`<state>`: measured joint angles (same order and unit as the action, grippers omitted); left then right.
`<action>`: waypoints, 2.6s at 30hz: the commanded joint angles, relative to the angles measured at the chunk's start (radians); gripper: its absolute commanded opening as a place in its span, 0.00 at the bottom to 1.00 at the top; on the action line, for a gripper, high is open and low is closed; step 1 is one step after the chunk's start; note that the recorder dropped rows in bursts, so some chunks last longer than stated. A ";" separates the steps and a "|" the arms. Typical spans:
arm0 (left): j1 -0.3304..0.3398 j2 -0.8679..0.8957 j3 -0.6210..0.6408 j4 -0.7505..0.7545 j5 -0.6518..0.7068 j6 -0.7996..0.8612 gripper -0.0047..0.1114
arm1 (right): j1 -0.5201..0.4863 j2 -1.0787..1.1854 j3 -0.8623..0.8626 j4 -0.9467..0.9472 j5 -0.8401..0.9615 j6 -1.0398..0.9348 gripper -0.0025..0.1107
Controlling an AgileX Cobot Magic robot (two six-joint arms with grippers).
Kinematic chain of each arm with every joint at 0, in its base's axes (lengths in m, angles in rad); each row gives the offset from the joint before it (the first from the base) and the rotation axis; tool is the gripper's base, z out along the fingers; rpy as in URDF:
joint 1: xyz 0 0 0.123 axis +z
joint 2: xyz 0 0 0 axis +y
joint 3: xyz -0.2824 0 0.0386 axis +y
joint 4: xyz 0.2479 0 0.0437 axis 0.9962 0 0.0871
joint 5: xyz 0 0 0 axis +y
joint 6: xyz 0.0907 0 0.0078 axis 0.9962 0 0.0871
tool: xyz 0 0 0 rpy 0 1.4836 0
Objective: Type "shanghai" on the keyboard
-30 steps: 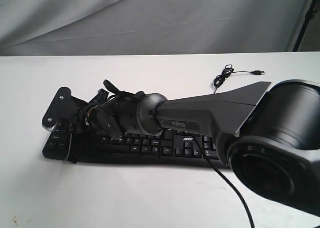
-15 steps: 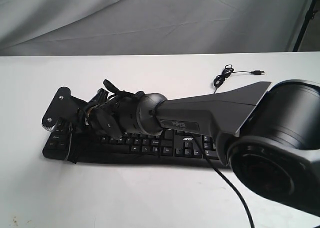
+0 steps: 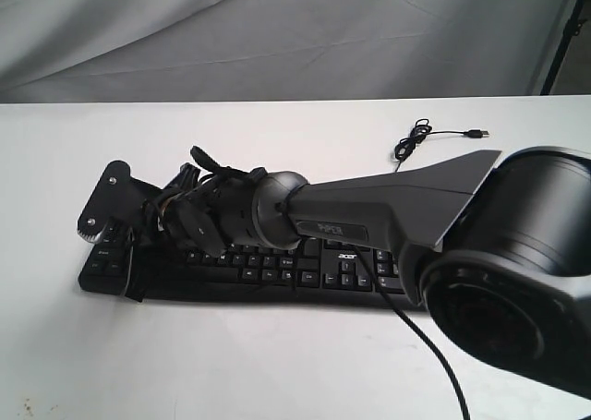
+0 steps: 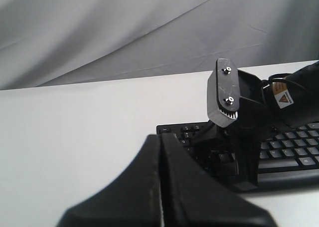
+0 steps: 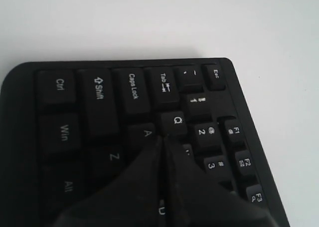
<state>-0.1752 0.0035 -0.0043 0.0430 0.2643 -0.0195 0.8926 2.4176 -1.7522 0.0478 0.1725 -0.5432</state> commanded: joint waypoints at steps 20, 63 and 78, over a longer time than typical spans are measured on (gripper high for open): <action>-0.004 -0.003 0.004 0.005 -0.003 -0.003 0.04 | -0.021 -0.257 0.283 -0.059 -0.117 -0.026 0.02; -0.004 -0.003 0.004 0.005 -0.003 -0.003 0.04 | -0.075 -0.213 0.447 0.003 -0.298 -0.029 0.02; -0.004 -0.003 0.004 0.005 -0.003 -0.003 0.04 | -0.065 -0.195 0.447 0.003 -0.301 -0.030 0.02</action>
<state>-0.1752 0.0035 -0.0043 0.0430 0.2643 -0.0195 0.8250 2.2201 -1.3069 0.0474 -0.1292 -0.5652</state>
